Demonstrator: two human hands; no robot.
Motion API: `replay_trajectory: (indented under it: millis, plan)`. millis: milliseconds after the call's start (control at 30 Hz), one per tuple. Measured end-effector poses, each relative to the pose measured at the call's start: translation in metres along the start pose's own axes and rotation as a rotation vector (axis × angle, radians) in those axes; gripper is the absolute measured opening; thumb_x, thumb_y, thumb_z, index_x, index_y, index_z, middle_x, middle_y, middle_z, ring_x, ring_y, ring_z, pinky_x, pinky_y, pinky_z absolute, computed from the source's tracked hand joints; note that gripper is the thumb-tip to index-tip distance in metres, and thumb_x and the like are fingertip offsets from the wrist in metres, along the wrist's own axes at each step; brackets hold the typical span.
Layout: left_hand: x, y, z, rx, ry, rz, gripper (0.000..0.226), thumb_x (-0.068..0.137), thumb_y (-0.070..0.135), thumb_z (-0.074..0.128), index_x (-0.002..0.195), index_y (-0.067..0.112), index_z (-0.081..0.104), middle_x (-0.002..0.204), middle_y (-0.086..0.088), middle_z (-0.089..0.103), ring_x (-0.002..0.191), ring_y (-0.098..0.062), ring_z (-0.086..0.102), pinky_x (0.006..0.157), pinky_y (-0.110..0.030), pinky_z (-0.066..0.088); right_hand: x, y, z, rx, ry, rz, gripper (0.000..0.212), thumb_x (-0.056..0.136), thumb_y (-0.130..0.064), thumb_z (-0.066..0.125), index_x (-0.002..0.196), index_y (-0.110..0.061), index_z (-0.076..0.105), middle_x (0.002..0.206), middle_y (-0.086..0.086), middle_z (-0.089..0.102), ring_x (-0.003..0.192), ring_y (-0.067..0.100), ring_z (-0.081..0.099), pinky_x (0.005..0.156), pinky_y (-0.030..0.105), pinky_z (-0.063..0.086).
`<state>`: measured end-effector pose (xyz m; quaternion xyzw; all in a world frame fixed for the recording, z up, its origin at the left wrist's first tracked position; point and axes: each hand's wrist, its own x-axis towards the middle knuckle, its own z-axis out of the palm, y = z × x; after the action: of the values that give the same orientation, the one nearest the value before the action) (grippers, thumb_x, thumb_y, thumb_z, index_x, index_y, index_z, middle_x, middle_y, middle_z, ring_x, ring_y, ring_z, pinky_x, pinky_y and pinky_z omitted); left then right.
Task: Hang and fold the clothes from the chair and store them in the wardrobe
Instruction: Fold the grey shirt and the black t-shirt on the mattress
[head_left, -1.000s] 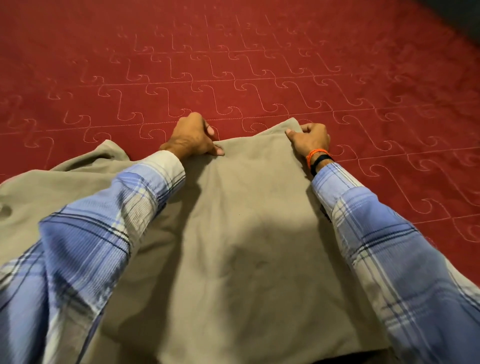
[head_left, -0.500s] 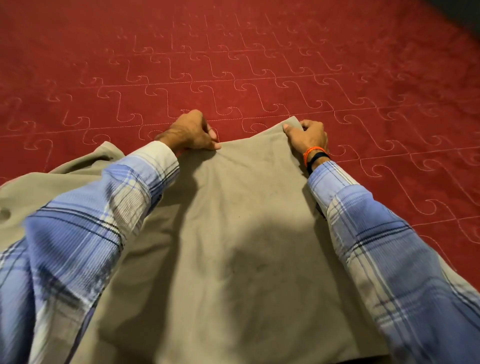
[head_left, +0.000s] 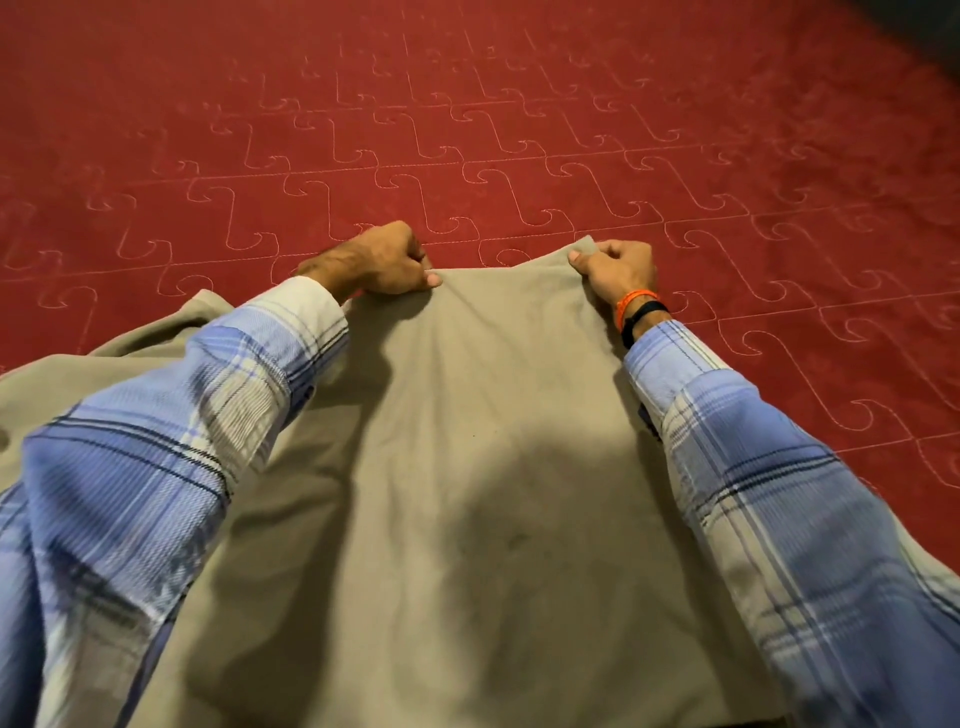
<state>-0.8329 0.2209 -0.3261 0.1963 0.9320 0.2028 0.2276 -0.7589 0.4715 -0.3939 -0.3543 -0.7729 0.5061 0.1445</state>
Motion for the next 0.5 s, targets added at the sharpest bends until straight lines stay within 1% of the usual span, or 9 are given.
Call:
replay_trajectory:
  millis: [67, 100, 133, 233, 367, 433, 500]
  plan:
    - [0.000, 0.002, 0.001, 0.012, 0.010, -0.001, 0.013, 0.090, 0.025, 0.069, 0.085, 0.014, 0.070, 0.094, -0.007, 0.068, 0.089, -0.020, 0.058, 0.084, -0.032, 0.048, 0.002, 0.000, 0.000, 0.023, -0.011, 0.010, 0.011, 0.072, -0.027, 0.079, 0.067, -0.025, 0.069, 0.080, -0.009, 0.070, 0.085, 0.014, 0.065, 0.085, 0.029, 0.054]
    - [0.000, 0.003, 0.001, -0.001, 0.031, -0.010, 0.010, 0.086, 0.025, 0.074, 0.085, 0.016, 0.071, 0.091, -0.004, 0.068, 0.090, -0.019, 0.059, 0.084, -0.030, 0.048, 0.003, 0.000, 0.000, 0.040, -0.018, 0.017, 0.009, 0.071, -0.024, 0.079, 0.069, -0.025, 0.070, 0.081, -0.008, 0.071, 0.086, 0.015, 0.066, 0.087, 0.032, 0.055]
    - [0.000, 0.005, 0.002, -0.022, 0.059, -0.033, 0.012, 0.080, 0.025, 0.079, 0.084, 0.018, 0.071, 0.087, 0.000, 0.067, 0.089, -0.017, 0.060, 0.084, -0.029, 0.048, 0.003, 0.000, 0.000, 0.056, -0.027, 0.025, 0.007, 0.071, -0.023, 0.079, 0.074, -0.023, 0.072, 0.082, -0.007, 0.072, 0.085, 0.014, 0.067, 0.089, 0.034, 0.056]
    - [0.000, 0.006, 0.002, -0.095, 0.148, -0.115, 0.031, 0.063, 0.029, 0.091, 0.085, 0.017, 0.071, 0.078, 0.005, 0.065, 0.084, -0.013, 0.059, 0.080, -0.025, 0.047, 0.005, 0.001, 0.000, 0.093, -0.027, 0.051, 0.023, 0.067, -0.026, 0.082, 0.087, -0.017, 0.076, 0.085, -0.004, 0.075, 0.083, 0.014, 0.070, 0.087, 0.037, 0.058]
    - [0.002, 0.001, 0.004, -0.159, 0.194, -0.159, 0.047, 0.051, 0.031, 0.095, 0.088, 0.014, 0.074, 0.079, 0.001, 0.067, 0.079, -0.012, 0.058, 0.074, -0.022, 0.045, 0.002, 0.001, 0.000, 0.124, 0.012, 0.061, 0.032, 0.060, -0.034, 0.089, 0.083, -0.018, 0.075, 0.084, -0.003, 0.075, 0.082, 0.014, 0.072, 0.083, 0.032, 0.059]
    - [0.004, -0.002, 0.004, -0.197, 0.167, -0.161, 0.046, 0.052, 0.033, 0.094, 0.089, 0.012, 0.076, 0.079, 0.000, 0.069, 0.072, -0.011, 0.059, 0.069, -0.023, 0.047, -0.001, -0.001, 0.001, 0.107, 0.044, 0.046, 0.031, 0.062, -0.037, 0.088, 0.082, -0.019, 0.075, 0.084, -0.005, 0.074, 0.081, 0.014, 0.069, 0.081, 0.027, 0.056]
    - [0.004, -0.004, 0.002, -0.227, 0.070, -0.172, 0.034, 0.064, 0.040, 0.087, 0.080, 0.013, 0.074, 0.069, 0.000, 0.068, 0.059, -0.011, 0.057, 0.057, -0.021, 0.047, -0.003, -0.002, 0.002, 0.063, 0.068, 0.016, 0.026, 0.066, -0.042, 0.084, 0.073, -0.020, 0.073, 0.074, -0.008, 0.070, 0.075, 0.013, 0.064, 0.074, 0.024, 0.051]
